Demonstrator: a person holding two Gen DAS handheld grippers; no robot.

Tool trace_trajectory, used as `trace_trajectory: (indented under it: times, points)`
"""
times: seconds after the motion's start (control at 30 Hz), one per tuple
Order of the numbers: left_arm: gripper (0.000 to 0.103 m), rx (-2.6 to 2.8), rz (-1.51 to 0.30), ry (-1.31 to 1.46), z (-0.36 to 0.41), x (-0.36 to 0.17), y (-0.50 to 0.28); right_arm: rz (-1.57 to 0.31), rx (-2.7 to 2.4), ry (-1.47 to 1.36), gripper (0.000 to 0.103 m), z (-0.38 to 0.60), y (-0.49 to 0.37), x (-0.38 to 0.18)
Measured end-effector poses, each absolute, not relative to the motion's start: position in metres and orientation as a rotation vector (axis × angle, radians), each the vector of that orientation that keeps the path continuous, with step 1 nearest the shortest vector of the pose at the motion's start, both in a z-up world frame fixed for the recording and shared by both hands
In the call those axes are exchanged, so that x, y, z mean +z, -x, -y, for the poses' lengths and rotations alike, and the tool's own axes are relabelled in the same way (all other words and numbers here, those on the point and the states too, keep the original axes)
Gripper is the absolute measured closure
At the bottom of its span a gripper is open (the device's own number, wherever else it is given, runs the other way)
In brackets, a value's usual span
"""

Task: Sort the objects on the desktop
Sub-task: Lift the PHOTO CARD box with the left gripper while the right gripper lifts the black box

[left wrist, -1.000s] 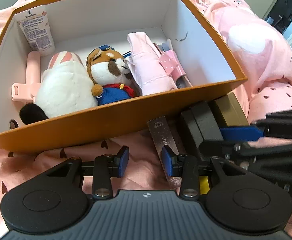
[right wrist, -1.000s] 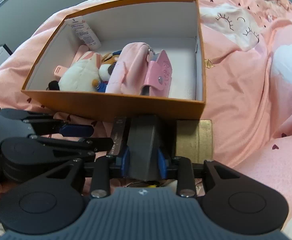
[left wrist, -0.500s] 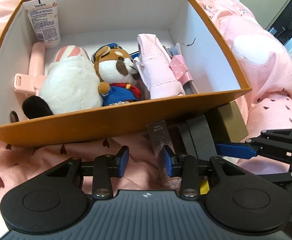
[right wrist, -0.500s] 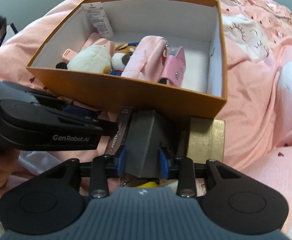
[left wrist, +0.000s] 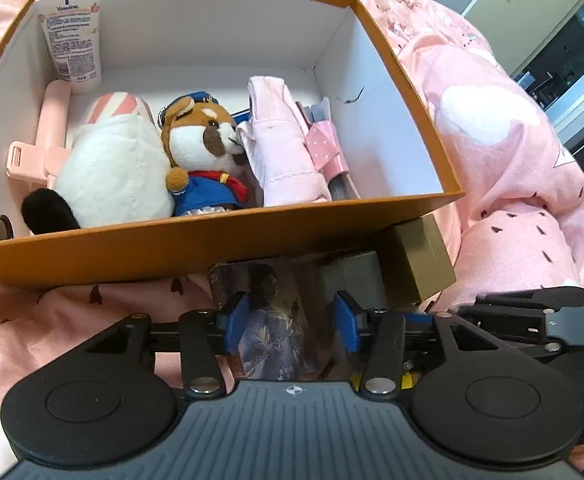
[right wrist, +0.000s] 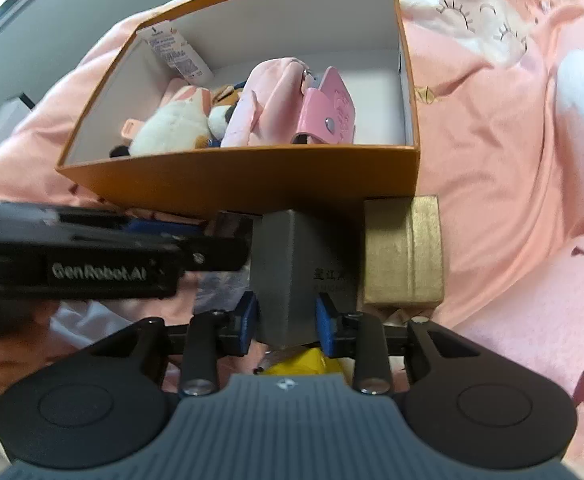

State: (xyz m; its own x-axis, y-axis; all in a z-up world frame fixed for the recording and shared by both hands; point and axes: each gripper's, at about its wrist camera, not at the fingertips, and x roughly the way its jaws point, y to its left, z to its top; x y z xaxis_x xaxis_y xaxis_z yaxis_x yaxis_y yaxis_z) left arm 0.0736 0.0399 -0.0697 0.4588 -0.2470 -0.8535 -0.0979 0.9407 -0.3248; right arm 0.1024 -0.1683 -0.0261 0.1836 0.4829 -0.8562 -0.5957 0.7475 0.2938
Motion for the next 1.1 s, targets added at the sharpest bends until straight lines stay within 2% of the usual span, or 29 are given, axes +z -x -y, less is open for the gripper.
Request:
trace_trajectory:
  times: [0.03, 0.2, 0.23, 0.27, 0.4, 0.43, 0.53, 0.63, 0.8, 0.93, 1.1]
  points:
    - [0.045, -0.075, -1.097, 0.343, -0.04, -0.072, -0.074, -1.187, 0.784, 0.067, 0.095, 0.171, -0.105, -0.027]
    - [0.042, -0.023, -1.126, 0.334, -0.045, -0.083, -0.075, -1.2, 0.783, 0.042, 0.093, 0.169, -0.103, -0.028]
    - [0.039, -0.015, -1.129, 0.335, -0.046, -0.085, -0.075, -1.188, 0.777, 0.066, 0.089, 0.167, -0.1, -0.026]
    - [0.039, -0.006, -1.131, 0.34, -0.048, -0.087, -0.075, -1.171, 0.768, 0.096, 0.08, 0.164, -0.098, -0.025]
    - [0.039, 0.024, -1.163, 0.373, -0.056, -0.096, -0.077, -1.123, 0.784, 0.212, 0.07, 0.152, -0.09, -0.024]
    - [0.039, 0.02, -1.171, 0.388, -0.057, -0.099, -0.077, -1.116, 0.788, 0.228, 0.063, 0.15, -0.088, -0.024]
    - [0.039, 0.018, -1.181, 0.388, -0.055, -0.102, -0.077, -1.097, 0.785, 0.282, 0.06, 0.141, -0.084, -0.026]
    - [0.039, 0.005, -1.167, 0.39, -0.054, -0.1, -0.077, -1.065, 0.773, 0.366, 0.049, 0.126, -0.08, -0.031]
    - [0.039, 0.003, -1.161, 0.413, -0.056, -0.1, -0.075, -1.001, 0.717, 0.509, 0.041, 0.107, -0.07, -0.041]
    - [0.039, 0.003, -1.17, 0.416, -0.055, -0.1, -0.074, -0.984, 0.687, 0.614, 0.026, 0.097, -0.064, -0.056]
    - [0.039, 0.005, -1.202, 0.433, -0.055, -0.106, -0.075, -1.01, 0.68, 0.573, 0.027, 0.102, -0.073, -0.059]
